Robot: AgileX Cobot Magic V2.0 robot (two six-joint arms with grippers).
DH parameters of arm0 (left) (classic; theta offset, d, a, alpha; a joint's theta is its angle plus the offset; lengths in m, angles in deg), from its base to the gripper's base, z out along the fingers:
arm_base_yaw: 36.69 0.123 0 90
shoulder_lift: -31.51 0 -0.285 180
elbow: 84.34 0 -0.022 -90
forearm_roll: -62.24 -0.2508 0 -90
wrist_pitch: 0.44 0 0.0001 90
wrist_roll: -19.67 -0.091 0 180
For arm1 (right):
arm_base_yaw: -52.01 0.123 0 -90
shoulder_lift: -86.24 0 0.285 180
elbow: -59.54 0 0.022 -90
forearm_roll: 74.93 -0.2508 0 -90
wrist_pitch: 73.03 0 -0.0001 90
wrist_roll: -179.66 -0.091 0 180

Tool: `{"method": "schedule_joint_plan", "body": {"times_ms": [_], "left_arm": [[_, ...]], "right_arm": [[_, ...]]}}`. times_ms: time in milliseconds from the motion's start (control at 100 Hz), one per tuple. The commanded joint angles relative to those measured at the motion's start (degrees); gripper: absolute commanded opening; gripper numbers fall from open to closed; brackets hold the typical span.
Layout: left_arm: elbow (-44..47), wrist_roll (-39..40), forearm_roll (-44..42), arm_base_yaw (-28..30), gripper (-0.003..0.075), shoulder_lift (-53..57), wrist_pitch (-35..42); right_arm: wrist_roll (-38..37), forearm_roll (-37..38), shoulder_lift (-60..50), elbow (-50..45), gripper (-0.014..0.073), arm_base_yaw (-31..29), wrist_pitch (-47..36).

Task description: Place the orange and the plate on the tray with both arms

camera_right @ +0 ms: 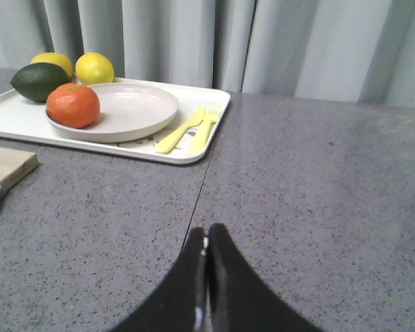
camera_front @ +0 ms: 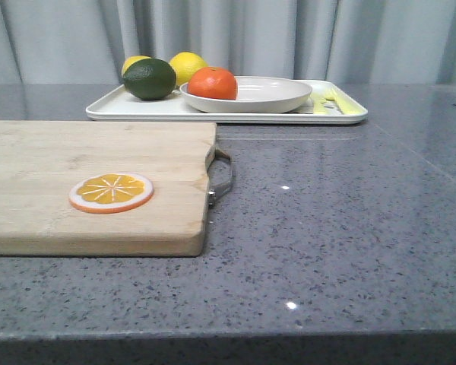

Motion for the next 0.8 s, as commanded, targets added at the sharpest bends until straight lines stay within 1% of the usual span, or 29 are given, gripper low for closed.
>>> {"method": "schedule_joint_plan", "body": {"times_ms": [0,260,500,550,790], "left_arm": [[0.53,-0.12,0.09,0.15,-0.0020,1.91,4.22],[0.53,-0.12,0.09,0.15,-0.0020,1.91,4.22],[0.53,-0.12,0.09,0.15,-0.0020,1.91,4.22],[0.53,-0.12,0.09,0.15,-0.0020,1.91,4.22],[0.53,-0.12,0.09,0.15,-0.0020,1.91,4.22]], "right_arm": [[-1.85,2.82,-1.11,-0.54,-0.0068,-1.45,-8.00],[-1.85,2.94,-7.67,-6.89,-0.0068,-6.39,-10.50],[-1.85,2.98,-14.02,-15.27,-0.0068,-7.70,-17.17],[-1.85,2.98,-13.95,-15.17,-0.0068,-7.70,-15.85],[-1.85,2.98,-13.95,-15.17,-0.0068,-7.70,-15.95]]}}
